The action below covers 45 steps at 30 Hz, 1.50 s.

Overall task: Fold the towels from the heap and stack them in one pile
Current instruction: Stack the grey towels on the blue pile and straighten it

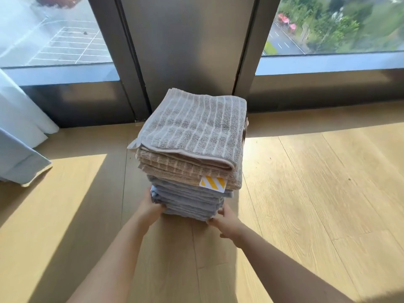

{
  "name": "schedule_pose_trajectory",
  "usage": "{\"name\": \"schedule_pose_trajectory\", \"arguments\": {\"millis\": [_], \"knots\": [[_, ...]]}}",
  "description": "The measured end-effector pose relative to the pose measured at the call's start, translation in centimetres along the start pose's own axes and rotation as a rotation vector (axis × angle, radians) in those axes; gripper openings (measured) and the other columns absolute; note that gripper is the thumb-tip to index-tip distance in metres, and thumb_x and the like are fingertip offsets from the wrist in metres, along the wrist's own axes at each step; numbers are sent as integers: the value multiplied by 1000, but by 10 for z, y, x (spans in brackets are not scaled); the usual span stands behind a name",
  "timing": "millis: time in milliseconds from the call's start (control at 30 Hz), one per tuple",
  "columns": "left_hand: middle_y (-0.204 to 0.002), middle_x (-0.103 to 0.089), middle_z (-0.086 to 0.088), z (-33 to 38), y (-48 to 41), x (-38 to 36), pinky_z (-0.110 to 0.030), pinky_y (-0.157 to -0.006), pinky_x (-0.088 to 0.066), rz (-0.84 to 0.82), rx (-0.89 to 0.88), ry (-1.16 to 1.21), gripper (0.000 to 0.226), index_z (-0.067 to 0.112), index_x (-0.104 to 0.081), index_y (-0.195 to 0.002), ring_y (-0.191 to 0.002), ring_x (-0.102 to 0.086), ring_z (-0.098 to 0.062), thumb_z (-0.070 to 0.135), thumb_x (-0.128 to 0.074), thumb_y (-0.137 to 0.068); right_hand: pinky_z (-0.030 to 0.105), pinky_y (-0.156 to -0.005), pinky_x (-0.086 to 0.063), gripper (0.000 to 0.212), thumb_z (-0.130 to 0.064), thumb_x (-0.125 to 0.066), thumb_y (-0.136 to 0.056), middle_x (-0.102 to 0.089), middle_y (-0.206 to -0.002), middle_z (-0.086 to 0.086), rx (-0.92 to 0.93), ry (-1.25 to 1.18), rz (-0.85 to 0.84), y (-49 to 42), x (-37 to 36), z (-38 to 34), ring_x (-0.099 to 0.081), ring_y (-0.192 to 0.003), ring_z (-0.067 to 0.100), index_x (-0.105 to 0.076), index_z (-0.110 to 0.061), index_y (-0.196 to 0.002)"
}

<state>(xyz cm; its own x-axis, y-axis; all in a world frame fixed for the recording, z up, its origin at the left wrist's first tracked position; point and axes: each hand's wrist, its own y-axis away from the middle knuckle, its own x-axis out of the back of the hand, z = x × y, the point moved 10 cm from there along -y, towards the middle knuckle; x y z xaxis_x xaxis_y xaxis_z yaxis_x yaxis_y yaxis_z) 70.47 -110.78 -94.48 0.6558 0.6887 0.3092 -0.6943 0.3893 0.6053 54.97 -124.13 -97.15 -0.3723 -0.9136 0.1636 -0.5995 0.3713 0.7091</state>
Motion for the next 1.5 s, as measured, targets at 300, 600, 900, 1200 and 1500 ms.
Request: {"name": "schedule_pose_trajectory", "arguments": {"millis": [300,600,900,1200,1500], "knots": [[-123,-51,-14,-34,-12,-16,-35,-90,-40,34,128,154,55,4,-36,-136,-100,-47,-21,-13,-50,-85,-3,-48,-38,61,-6,-66,-82,-46,-101,-22,77,-136,-108,-21,-11,15,-45,-86,-9,-27,-26,-125],[-103,-53,-4,-18,-15,-53,-28,-83,-38,-61,155,138,39,10,-46,-122,-79,-49,-8,-8,-51,-87,20,-95,-44,49,-24,-71,-72,-56,-117,-11,278,-54,151,-41,29,2,-54,-110,5,-46,-41,-110],[-81,-52,10,8,-19,-96,-27,-72,-42,-65,144,154,31,19,-45,-102,-73,-48,-7,2,-62,-81,2,-79,-41,32,-20,-65,-68,-61,-101,-14,358,-101,169,-56,81,5,-55,-90,-20,-58,-26,-99],[-88,-51,17,25,-13,-167,-31,-89,-40,-157,138,160,35,22,-43,-109,-94,-49,-13,6,-63,-84,2,-70,-38,59,-27,-43,-65,-56,-108,4,323,-99,197,-59,146,22,-49,-102,14,-55,2,-115],[-98,-54,14,32,-8,-232,-35,-90,-44,-191,158,88,42,28,-44,-112,-86,-50,-4,18,-70,-80,27,-98,-34,55,-32,-40,-68,-54,-117,-3,242,-113,235,-49,216,60,-47,-114,15,-50,-22,-121]]}}
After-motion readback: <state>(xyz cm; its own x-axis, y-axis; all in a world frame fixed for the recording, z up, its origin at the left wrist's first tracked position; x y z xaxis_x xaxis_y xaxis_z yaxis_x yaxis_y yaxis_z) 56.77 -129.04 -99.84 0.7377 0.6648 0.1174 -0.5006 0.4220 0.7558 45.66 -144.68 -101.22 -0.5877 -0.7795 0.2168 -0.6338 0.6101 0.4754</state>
